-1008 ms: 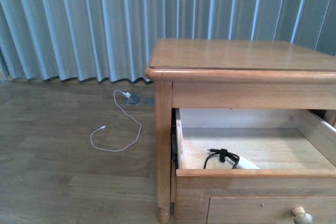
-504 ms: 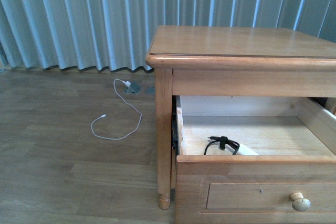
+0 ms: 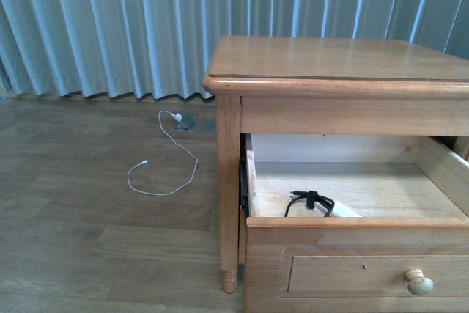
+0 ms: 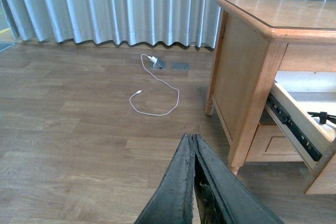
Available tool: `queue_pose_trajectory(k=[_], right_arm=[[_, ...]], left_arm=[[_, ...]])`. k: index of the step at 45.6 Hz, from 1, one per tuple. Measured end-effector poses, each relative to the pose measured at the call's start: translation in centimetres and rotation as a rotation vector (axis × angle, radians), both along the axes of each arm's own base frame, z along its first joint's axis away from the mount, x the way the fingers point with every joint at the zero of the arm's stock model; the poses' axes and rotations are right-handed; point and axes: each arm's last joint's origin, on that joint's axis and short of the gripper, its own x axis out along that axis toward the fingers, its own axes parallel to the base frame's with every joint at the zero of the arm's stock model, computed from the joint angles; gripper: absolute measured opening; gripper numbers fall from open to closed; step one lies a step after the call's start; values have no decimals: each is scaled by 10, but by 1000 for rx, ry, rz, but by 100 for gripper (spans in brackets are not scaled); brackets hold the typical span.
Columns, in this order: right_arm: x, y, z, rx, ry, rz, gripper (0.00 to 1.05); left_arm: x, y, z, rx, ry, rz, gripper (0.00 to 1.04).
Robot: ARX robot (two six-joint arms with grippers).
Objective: Put charger into drawer
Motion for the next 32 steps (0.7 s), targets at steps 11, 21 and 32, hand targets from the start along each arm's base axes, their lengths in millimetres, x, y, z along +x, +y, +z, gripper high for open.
queue_pose_trajectory(k=[11,21,32], right_arm=[[0,0,0,0,0,0,96],[2,0,-4,-73,23,-77,96],[38,5,-17,-32,364,-5,96]], left_arm=[[0,0,0,0,0,0,4],[0,0,0,0,0,0,39],[0,0,0,0,0,0,94]])
